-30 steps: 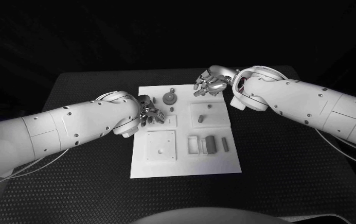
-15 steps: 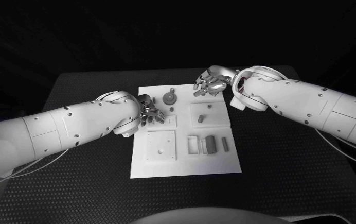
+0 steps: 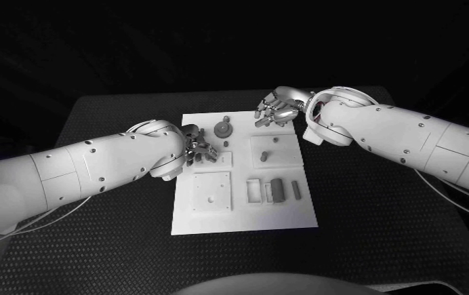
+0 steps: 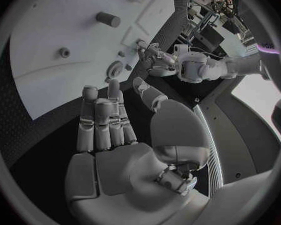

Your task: Assemble the parts on the task board

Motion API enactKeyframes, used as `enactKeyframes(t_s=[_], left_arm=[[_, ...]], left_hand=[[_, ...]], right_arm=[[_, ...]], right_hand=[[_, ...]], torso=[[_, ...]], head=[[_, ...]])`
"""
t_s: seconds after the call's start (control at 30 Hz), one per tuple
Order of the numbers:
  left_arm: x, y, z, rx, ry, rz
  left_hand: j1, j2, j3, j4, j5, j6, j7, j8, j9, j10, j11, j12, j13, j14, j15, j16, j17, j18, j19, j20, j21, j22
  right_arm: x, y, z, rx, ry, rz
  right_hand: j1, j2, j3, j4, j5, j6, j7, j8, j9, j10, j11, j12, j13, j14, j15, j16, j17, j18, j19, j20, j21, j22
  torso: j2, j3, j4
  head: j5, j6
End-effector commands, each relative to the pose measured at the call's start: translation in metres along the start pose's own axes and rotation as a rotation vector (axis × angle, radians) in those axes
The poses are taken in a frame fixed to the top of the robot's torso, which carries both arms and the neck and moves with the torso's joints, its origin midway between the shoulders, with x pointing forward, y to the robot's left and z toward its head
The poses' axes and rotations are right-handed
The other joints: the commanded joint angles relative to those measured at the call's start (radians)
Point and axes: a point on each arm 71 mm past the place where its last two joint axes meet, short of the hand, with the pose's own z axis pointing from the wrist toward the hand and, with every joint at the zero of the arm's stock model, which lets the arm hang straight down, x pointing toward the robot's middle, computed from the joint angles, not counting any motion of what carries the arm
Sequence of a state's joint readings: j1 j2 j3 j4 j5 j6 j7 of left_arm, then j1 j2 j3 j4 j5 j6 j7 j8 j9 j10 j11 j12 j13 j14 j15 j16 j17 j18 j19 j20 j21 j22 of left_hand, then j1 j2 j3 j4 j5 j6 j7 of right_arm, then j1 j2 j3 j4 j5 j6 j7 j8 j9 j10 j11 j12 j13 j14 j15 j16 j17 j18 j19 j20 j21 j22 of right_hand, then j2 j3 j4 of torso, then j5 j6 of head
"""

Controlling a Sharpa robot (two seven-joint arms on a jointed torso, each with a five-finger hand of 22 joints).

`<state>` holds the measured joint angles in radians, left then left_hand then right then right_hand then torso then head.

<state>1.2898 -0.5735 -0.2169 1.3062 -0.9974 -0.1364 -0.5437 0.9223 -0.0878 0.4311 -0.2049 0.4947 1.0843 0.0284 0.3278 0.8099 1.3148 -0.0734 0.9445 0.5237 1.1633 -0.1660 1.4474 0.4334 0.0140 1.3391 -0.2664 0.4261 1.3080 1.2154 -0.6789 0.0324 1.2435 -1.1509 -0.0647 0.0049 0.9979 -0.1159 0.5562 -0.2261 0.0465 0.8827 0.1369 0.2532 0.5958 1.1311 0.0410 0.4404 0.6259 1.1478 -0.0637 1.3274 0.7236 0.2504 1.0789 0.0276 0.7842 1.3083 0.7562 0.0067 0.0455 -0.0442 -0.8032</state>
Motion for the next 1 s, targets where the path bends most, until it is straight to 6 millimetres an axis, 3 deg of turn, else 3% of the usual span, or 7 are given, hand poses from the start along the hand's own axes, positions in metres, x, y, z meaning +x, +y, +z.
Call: enactKeyframes(t_s=[0.03, 1.0], left_arm=[[0.0004, -0.0024, 0.0, 0.017, 0.0, 0.003], [0.0034, -0.0014, -0.0001, 0.007, 0.041, 0.076]], left_hand=[[0.106, 0.093, 0.086, -0.081, 0.001, 0.0, 0.008, 0.003, 0.001, 0.007, -0.002, 0.004, -0.001, 0.017, -0.014, -0.002, -0.001, -0.003, 0.01, -0.003, 0.0, 0.019], [0.107, 0.091, 0.085, -0.081, -0.001, -0.002, 0.009, 0.0, 0.002, 0.007, -0.002, 0.003, -0.002, 0.017, -0.013, -0.004, -0.002, -0.004, 0.009, -0.002, -0.001, 0.019]], right_arm=[[0.0016, 0.0008, 0.0001, -0.007, 0.015, 0.001], [0.0015, 0.0005, -0.0002, -0.007, 0.017, 0.001]], right_hand=[[-0.01, 0.003, 0.001, 0.005, 0.004, 0.012, 0.017, -0.004, 0.001, -0.004, 0.004, 0.003, 0.001, -0.008, -0.001, -0.003, -0.001, 0.011, -0.005, -0.003, -0.007, 0.016], [-0.01, 0.003, 0.001, 0.005, 0.004, 0.012, 0.017, -0.005, 0.001, -0.004, 0.004, 0.003, 0.001, -0.008, -0.001, -0.003, -0.001, 0.011, -0.005, -0.003, -0.007, 0.016]], torso=[[0.0, -0.0004, 0.0006], [0.0, -0.0004, 0.0005]], head=[[0.0, 0.001], [0.0, -0.004]])
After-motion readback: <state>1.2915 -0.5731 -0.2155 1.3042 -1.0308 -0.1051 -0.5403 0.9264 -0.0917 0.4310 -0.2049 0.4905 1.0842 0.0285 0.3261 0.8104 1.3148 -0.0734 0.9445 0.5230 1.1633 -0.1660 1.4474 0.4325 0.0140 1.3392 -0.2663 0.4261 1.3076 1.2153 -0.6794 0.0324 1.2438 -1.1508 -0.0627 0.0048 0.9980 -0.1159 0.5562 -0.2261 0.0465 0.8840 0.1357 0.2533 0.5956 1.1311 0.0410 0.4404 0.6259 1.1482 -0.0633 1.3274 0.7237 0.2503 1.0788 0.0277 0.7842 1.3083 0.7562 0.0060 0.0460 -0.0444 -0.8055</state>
